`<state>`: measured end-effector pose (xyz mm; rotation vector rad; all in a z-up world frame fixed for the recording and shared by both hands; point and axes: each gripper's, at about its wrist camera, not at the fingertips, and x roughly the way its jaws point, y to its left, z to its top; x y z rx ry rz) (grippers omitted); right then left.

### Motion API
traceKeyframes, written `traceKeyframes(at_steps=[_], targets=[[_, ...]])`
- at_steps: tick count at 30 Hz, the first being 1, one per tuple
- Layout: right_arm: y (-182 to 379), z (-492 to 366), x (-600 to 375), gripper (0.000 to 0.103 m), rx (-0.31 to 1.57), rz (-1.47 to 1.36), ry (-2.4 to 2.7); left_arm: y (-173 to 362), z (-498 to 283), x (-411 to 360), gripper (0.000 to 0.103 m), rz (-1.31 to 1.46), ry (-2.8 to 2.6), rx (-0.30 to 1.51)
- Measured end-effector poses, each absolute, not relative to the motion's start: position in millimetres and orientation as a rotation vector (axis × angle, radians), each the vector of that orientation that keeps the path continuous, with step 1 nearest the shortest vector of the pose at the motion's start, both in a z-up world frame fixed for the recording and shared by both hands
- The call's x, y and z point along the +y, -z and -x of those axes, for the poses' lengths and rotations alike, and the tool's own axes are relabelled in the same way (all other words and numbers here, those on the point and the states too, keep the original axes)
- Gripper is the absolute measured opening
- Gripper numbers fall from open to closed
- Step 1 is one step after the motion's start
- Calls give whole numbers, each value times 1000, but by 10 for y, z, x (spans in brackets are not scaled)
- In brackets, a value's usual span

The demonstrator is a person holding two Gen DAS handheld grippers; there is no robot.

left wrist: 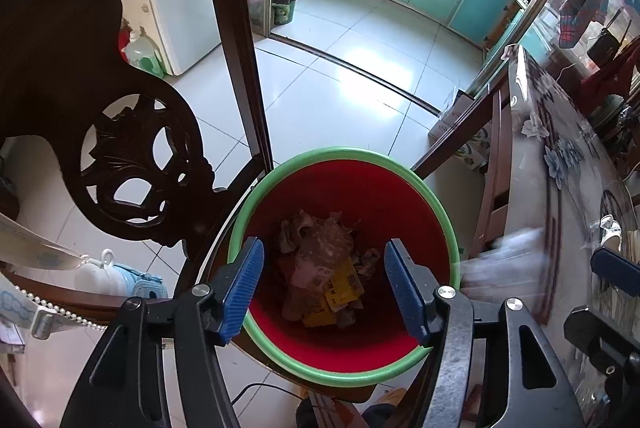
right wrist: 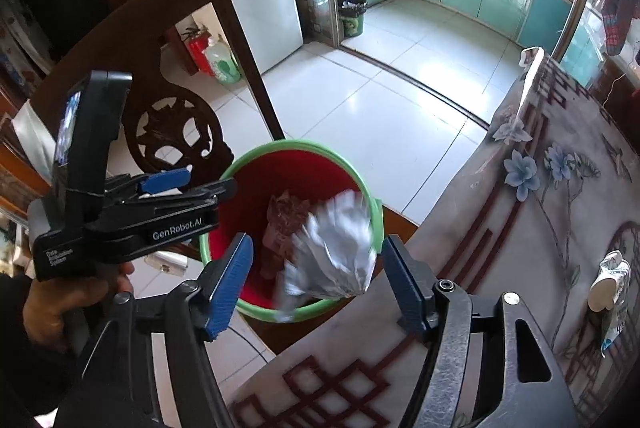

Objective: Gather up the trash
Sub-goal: 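Open both tools to drop the bottle and foil into the bin, then move both tools back to the paper cup and snack wrapper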

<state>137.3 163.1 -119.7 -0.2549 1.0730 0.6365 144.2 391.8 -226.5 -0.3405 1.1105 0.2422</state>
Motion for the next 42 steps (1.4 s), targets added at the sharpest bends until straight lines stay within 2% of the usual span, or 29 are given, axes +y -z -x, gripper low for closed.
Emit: traceKeyframes(at_steps=[14, 24, 30, 35, 42], targets=[[1007, -1189, 1131, 74, 1047, 194, -566, 1961, -1246, 3559, 62, 317, -182, 1067], [974, -1198, -300, 74, 1056, 141, -288, 1756, -1410, 2515, 63, 258, -9, 1061], [996, -1493, -1374, 77, 1060, 68, -103, 1625, -1454, 1848, 63, 206, 87, 1064], [1220, -1934, -2087, 80, 1131, -48, -25, 1557, -1511, 1410, 63, 179, 121, 1071], [1697, -2316, -2230, 80, 1242, -76, -85, 1462, -1617, 883, 63, 139, 144, 1073]])
